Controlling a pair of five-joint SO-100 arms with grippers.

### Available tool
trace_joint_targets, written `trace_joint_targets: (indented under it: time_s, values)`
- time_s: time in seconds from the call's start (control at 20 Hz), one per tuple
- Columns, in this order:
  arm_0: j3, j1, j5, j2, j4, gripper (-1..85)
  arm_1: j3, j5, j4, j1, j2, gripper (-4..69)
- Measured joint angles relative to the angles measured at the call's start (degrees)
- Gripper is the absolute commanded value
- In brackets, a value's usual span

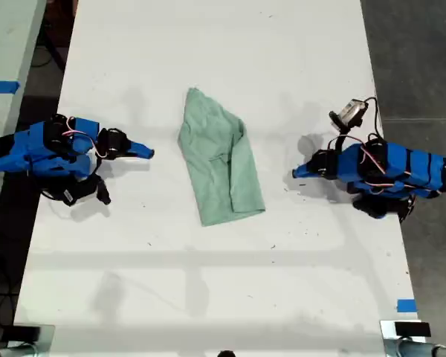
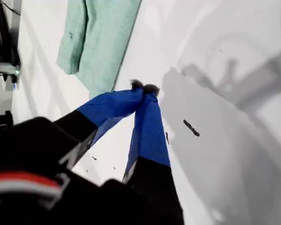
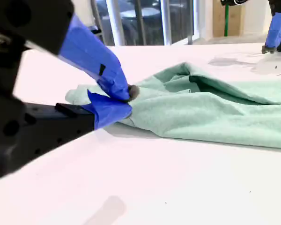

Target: Fold t shirt

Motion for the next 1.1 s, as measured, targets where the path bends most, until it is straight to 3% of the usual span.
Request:
trace_joint_targets:
  time_s: [0.15, 0.3, 0.4, 0.5, 0.65, 0.85, 0.95, 1.1]
  values:
    - [-0.7, 2.4, -2.2, -0.5, 0.0, -0.2, 0.0, 7.2, 1.7, 0.0, -0.3, -0.8]
    - [-7.9, 4.5, -8.0, -17.0, -8.2, -0.1, -2.3, 9.3, 0.1, 0.0, -6.3, -0.8]
    - [-20.1, 9.1, -12.3, -39.8, -14.3, 14.6, -9.8, 9.3, -0.9, -1.6, -17.9, -0.9]
    - [-35.9, 12.7, -16.3, -63.1, -15.2, 19.2, -19.0, 8.6, -4.3, -3.8, -31.7, 4.2]
    - [-65.9, 18.3, -20.4, -99.3, -7.7, 20.6, -26.3, 4.7, -14.2, -8.6, -49.5, 12.3]
    - [-94.6, 21.4, -23.4, -130.8, -1.6, 18.8, -32.2, 4.5, -15.5, -10.3, -60.6, 14.7]
    - [-101.1, 21.4, -23.9, -137.4, 0.0, 2.3, -33.7, 4.6, -15.5, -10.9, -62.8, 15.1]
    - [-112.3, 21.8, -22.7, -146.1, 2.9, -0.2, -38.9, 4.5, -15.5, -12.7, -68.6, 14.7]
